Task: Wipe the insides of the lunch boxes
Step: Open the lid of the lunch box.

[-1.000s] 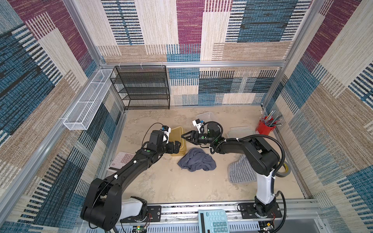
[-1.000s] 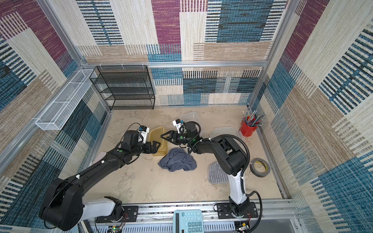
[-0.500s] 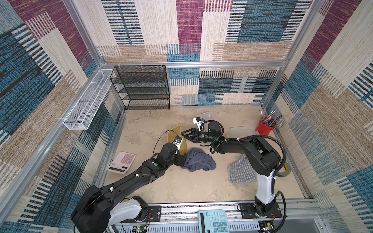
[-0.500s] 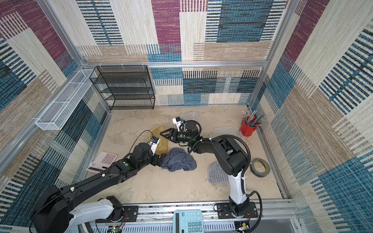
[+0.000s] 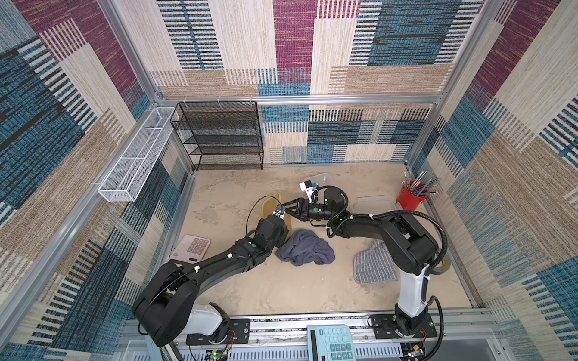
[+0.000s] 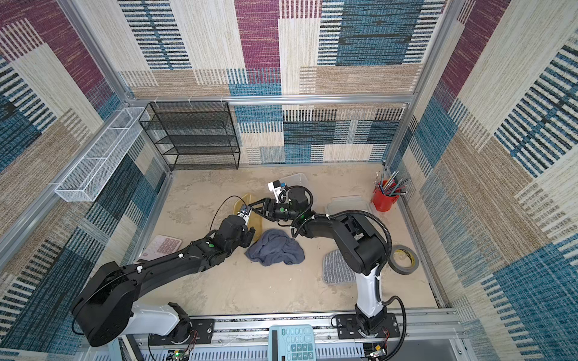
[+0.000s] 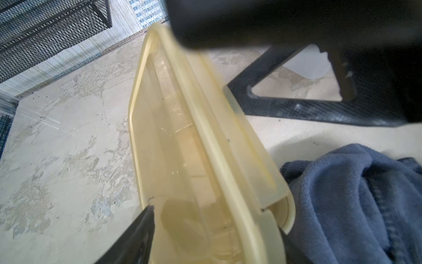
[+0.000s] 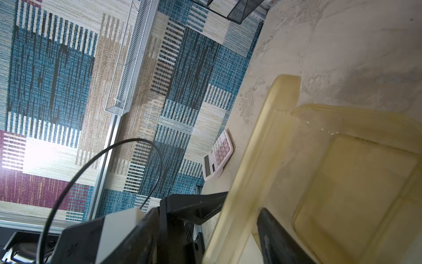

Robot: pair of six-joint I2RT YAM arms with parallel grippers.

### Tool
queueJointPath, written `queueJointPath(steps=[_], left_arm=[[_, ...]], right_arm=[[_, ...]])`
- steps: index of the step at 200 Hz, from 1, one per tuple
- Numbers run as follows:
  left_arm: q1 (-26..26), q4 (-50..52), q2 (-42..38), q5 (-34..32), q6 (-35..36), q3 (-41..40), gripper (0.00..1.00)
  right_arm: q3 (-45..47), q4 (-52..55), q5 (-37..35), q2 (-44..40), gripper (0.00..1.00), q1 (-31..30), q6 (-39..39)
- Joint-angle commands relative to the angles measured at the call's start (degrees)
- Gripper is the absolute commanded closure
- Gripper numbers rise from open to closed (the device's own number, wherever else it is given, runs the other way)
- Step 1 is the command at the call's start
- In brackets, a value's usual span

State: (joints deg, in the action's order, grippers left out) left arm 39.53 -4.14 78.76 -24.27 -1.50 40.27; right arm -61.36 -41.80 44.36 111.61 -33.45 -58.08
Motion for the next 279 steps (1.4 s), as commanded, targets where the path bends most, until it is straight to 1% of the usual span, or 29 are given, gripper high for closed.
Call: queueJointPath(steps=[1,18,36,45,62,82,97,117,140,151,167,193,228,255,279], left_arm=[[0.02,-3.27,-0.67,-1.55,1.59,-0.50,0.42],[-0.03,-3.89,-1.58,-1.13,2.14,-0.93,0.50],[0.02,-3.89,-2.84,-0.95,2.56,-1.38,0.62],[-0.05,-3.81,-3.45,-1.10,2.72,-1.78,0.67],[-0.06,-3.91,-4.82,-1.07,2.95,-2.52,0.71],[-0.03,-3.94,-6.27,-1.27,2.74,-3.22,0.77],[-0.08,-3.99,-7.15,-1.63,2.39,-3.77,0.79],[-0.08,-3.86,-8.01,-2.78,1.82,-4.17,0.81],[-0.23,-2.46,-9.35,-4.37,1.33,-3.50,0.82],[-0.33,-1.71,-10.06,-5.44,1.02,-3.14,0.85],[-0.70,-1.53,-10.98,-5.43,0.60,-2.92,0.85],[-1.20,-1.16,-11.80,-4.89,-1.26,-2.84,0.86],[-2.49,-0.35,-11.31,-4.71,-2.73,-2.85,0.86],[-3.98,1.92,-11.39,-4.82,-4.70,-2.57,0.86],[-4.51,1.30,-12.75,-3.44,-5.01,-3.19,0.87]], right_arm=[[0.13,2.97,-1.76,-0.95,0.30,-0.12,3.34],[-0.05,5.45,-3.82,-1.30,0.28,-0.06,5.26],[-0.07,9.31,-7.73,-2.04,0.26,-0.08,7.78],[-0.14,11.19,-9.41,-2.11,0.26,0.00,8.75],[-0.40,14.42,-12.54,-1.90,0.24,0.05,10.68],[-0.70,18.35,-14.38,-2.12,0.21,0.05,13.46],[0.14,21.47,-16.84,-3.97,0.19,0.05,15.72],[1.99,26.37,-22.21,-8.46,0.14,0.05,18.57],[2.52,33.39,-27.68,-12.51,0.08,-0.19,20.68],[2.68,37.26,-30.49,-14.01,0.06,-0.68,21.86],[4.01,41.60,-34.38,-16.26,0.03,-1.79,22.40],[7.49,47.32,-40.56,-19.84,0.00,-5.59,20.55],[8.33,56.26,-49.10,-22.30,0.01,-13.54,16.69],[6.94,62.29,-53.30,-22.24,0.01,-17.73,13.88],[6.09,63.90,-53.43,-19.46,0.00,-19.72,12.28]])
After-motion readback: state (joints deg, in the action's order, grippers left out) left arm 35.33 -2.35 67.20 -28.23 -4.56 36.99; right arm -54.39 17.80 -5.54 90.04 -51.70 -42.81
